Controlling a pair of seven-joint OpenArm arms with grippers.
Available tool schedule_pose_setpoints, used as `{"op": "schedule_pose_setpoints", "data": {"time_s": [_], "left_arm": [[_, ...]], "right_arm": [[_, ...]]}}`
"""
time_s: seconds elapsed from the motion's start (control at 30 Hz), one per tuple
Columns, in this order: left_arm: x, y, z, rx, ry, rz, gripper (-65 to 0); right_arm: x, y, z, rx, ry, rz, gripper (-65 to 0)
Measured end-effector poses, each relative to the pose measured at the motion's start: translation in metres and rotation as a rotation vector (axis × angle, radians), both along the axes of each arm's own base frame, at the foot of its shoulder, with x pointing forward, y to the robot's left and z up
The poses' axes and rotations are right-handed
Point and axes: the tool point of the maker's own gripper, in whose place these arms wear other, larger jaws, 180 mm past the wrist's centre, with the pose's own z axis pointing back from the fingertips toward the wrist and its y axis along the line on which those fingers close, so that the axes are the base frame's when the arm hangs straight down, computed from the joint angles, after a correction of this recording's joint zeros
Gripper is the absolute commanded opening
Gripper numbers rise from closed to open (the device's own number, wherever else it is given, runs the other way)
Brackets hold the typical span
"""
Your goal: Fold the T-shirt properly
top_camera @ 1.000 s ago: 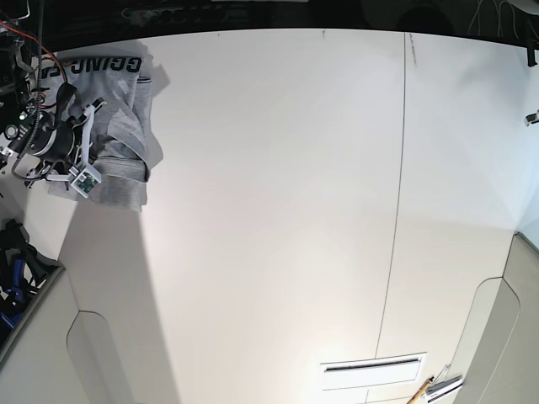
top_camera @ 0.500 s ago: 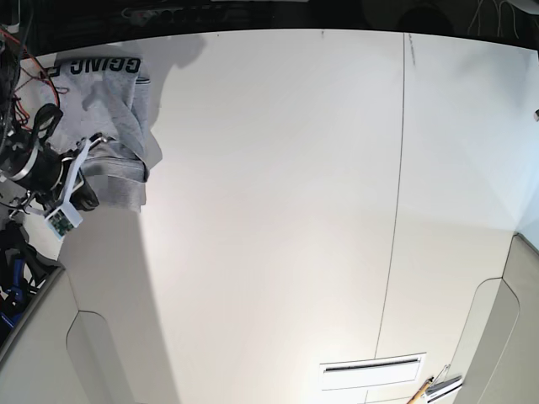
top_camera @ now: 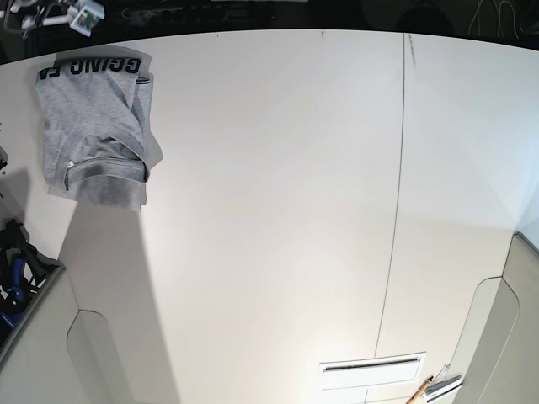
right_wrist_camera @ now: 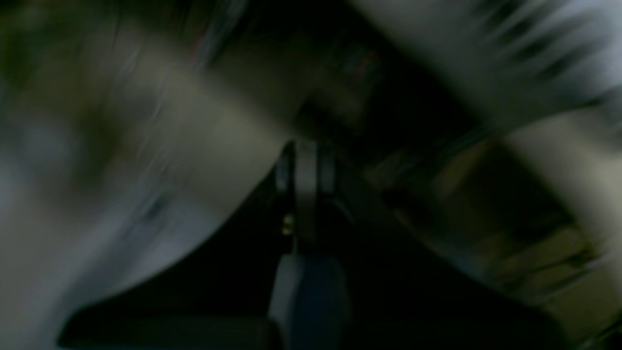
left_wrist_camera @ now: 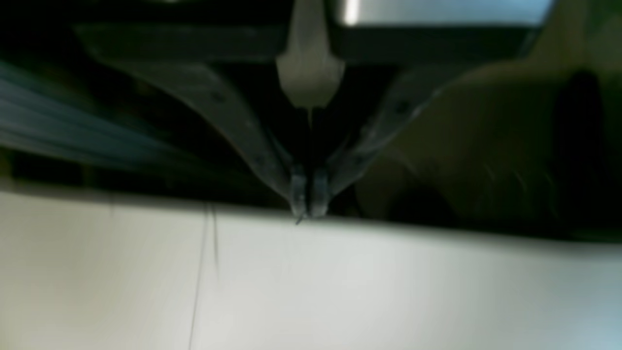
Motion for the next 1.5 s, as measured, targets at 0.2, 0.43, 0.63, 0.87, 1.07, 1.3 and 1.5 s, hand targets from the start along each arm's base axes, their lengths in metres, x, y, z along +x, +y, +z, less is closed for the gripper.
{"op": "schedule_pose_setpoints", "data": {"time_s": [0.2,0.43,0.63,0.87,1.07,1.3,1.5], "left_arm": [[-0.062,-0.045,-0.050,-0.164,0.330,-0.225,-65.0],[-0.176,-0.068,-0.137,-0.239,0.669,-0.372,-65.0],[-0.217,-0.074,-0.209,-0.185,0.753,-0.579,-65.0],[-0.166,-0.145,-0.308,-0.122,0.637,-0.637,-65.0],[-0.093,-0.213,-0.355,-0.098,0.507,-0.543,-65.0],[-0.033,-0.183,-0.371,0.132,0.412,-0.394,-65.0],[-0.020,-0.169,-0.370,0.134,0.359,-0.272,-65.0]], "right_arm": [[-0.106,-0.026,-0.002,-0.055,0.341,-0.055,-65.0],[-0.191,-0.072,-0.038,-0.154,0.645,-0.219,-65.0],[-0.191,-0.063,-0.117,-0.090,0.673,-0.346,-65.0],[-0.139,0.026,-0.216,0.125,0.484,-0.507,-65.0],[-0.062,0.079,-0.272,0.069,0.257,-0.709,-65.0],[-0.001,0.085,-0.288,-0.013,0.076,-0.845,-65.0],[0.022,0.088,-0.289,0.022,0.016,-0.992,-65.0]]}}
